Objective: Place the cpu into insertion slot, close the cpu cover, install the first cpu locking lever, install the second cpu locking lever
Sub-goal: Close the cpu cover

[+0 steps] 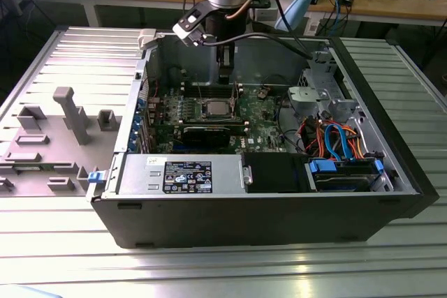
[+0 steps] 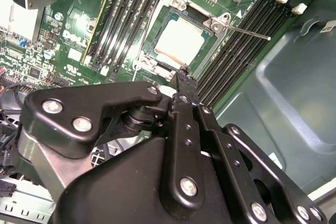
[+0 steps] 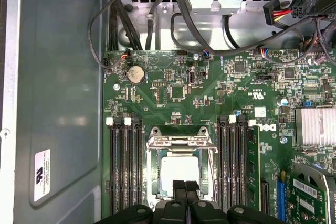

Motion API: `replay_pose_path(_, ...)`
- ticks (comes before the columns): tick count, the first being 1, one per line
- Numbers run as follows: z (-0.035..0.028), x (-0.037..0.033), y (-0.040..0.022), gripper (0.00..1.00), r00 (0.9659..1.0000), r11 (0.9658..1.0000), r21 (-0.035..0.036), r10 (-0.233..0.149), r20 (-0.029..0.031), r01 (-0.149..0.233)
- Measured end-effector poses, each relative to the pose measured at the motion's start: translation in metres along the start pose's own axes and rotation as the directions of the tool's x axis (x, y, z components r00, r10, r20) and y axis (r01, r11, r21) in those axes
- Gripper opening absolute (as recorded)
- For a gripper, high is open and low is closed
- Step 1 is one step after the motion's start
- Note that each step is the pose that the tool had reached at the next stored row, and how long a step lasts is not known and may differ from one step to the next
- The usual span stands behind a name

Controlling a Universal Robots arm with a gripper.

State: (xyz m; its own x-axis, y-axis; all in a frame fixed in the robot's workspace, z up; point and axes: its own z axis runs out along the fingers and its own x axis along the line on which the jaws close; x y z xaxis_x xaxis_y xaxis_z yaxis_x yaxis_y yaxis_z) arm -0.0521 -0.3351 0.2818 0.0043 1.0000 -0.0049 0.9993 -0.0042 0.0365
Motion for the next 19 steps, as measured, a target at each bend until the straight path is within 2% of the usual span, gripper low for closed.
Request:
replay_pose_path(4,-0.0001,0.0,0.001,0.11,1.0,1.0,0.0,0.0,0.0001,0.0)
replay_pose_path(8,0.0,0.0,0.0049,0.11,1.0,1.0,0.0001,0.0,0.0001,0.0)
replay_pose_path(11,0.0003,0.0,0.0107,0.11,1.0,1.0,0.0016,0.0,0.0,0.0)
replay_pose_path(19,0.0012,0.0001,0.0151,0.11,1.0,1.0,0.0027,0.0,0.0,0.0)
